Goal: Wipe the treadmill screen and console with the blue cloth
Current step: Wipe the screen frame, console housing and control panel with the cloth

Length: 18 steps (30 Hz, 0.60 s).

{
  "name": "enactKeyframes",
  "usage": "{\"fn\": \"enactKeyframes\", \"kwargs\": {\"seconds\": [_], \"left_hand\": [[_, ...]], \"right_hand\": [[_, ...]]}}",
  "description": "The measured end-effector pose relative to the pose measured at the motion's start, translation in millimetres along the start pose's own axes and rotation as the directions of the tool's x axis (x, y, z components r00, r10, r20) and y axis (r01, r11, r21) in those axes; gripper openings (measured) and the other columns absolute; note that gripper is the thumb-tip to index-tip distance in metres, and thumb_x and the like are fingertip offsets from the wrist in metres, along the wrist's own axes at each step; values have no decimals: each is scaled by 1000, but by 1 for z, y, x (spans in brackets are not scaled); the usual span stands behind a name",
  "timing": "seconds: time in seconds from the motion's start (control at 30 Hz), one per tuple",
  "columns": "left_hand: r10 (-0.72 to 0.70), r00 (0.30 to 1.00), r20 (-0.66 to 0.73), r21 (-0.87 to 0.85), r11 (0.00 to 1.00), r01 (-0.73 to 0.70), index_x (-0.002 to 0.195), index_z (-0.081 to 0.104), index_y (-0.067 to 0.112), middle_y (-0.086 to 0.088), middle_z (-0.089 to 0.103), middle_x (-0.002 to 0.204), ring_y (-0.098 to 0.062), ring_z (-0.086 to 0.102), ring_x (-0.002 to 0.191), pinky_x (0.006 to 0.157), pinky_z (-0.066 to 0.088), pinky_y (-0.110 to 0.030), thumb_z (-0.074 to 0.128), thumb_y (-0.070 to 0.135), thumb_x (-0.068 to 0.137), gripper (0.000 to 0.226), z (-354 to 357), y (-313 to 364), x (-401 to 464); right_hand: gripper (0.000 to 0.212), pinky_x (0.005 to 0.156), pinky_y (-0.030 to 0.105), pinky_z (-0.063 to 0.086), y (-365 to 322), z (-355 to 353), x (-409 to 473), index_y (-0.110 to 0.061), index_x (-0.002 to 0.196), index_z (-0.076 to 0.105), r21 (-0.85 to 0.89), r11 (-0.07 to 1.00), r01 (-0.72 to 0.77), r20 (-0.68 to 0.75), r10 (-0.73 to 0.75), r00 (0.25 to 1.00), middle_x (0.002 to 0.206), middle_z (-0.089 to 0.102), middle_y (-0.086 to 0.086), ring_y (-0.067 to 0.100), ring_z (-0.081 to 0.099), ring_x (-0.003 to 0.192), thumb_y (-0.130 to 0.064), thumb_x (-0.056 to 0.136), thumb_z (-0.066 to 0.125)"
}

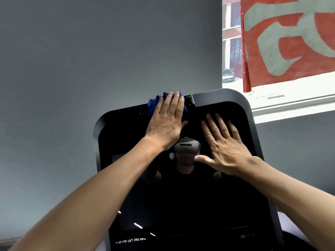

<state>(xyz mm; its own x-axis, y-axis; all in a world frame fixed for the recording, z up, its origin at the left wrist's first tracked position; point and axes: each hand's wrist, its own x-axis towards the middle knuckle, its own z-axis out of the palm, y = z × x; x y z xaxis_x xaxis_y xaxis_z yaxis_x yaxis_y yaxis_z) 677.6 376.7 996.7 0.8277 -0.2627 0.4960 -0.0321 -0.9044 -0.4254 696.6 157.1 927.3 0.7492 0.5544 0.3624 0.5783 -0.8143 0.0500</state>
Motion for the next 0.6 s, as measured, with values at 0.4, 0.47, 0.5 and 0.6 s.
{"fn": "enactKeyframes", "kwargs": {"seconds": [0.4, 0.47, 0.5, 0.6], "left_hand": [[13, 993, 121, -41, 999, -8, 161, -2, 6, -10, -2, 170, -22, -5, 157, 128, 1, -39, 32, 48, 106, 77, -10, -18, 10], [-5, 999, 35, -55, 998, 7, 161, 0, 5, -12, 0, 170, -24, -3, 157, 128, 0, -39, 36, 40, 108, 73, -3, 9, 21], [-10, 1000, -30, -50, 999, 9, 160, 4, 3, -13, 5, 170, -25, 2, 157, 128, 3, -40, 40, 33, 108, 70, 1, 18, 21], [88, 983, -158, -15, 996, -91, 159, 16, 0, -16, 16, 168, -28, 15, 156, 127, 18, -43, 48, 14, 103, 66, 7, 7, -1]], "right_hand": [[146, 115, 66, -16, -4, -11, 0, -16, 151, -34, 15, 1000, -17, 187, 14, 982, 152, -50, 5, 28, -49, 138, -97, 60, 48], [146, 115, 65, -17, -4, -13, 0, -17, 152, -32, 13, 1000, -19, 194, 16, 981, 153, -49, 4, 27, -48, 139, -98, 60, 48], [146, 116, 65, -17, -5, -14, -1, -18, 153, -31, 14, 1000, -19, 197, 16, 980, 153, -49, 3, 26, -48, 139, -98, 59, 47], [146, 116, 64, -16, -6, -15, -2, -18, 152, -32, 1, 1000, -23, 199, 22, 980, 154, -48, 3, 27, -47, 139, -99, 59, 46]]}}
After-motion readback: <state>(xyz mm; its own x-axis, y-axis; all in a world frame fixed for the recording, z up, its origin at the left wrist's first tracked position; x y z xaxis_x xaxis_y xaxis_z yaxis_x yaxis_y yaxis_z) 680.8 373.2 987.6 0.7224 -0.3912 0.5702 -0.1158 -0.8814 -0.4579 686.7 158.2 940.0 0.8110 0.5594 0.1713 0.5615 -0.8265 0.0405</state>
